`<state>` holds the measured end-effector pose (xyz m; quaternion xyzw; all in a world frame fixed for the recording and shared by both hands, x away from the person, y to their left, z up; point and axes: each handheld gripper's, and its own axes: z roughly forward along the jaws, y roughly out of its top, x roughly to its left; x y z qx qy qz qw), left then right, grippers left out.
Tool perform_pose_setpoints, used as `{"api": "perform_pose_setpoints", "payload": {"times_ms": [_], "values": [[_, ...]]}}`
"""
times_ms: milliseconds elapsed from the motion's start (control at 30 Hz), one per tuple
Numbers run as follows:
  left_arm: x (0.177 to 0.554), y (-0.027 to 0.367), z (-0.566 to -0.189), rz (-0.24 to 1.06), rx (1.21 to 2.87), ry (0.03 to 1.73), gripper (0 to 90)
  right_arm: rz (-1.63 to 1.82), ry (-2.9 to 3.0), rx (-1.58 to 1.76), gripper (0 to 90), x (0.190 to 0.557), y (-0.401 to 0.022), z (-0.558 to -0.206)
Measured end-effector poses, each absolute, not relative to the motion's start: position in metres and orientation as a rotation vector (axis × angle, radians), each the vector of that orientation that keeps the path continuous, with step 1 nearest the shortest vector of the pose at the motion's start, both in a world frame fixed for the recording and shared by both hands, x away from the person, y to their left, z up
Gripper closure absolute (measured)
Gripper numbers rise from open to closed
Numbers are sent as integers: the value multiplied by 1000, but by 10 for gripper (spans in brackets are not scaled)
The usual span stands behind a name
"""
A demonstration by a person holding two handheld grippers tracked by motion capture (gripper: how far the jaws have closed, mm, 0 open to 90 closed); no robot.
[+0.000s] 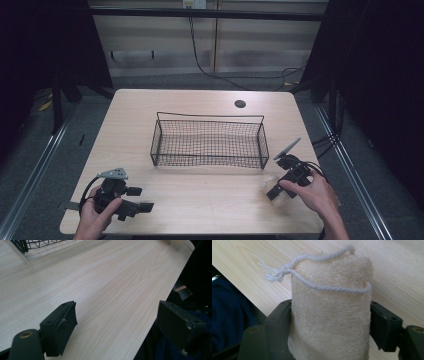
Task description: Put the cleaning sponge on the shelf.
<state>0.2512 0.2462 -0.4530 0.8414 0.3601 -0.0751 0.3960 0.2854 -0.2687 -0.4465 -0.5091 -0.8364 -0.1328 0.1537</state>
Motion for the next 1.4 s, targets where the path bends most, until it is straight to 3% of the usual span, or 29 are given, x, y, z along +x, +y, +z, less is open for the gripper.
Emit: {"api": "perform_pose_setpoints", "payload": {"times_ms": [1400], "values": [[251, 246, -453, -197, 2139, 918, 163, -500, -2454, -1317, 268, 287, -246, -396]]}}
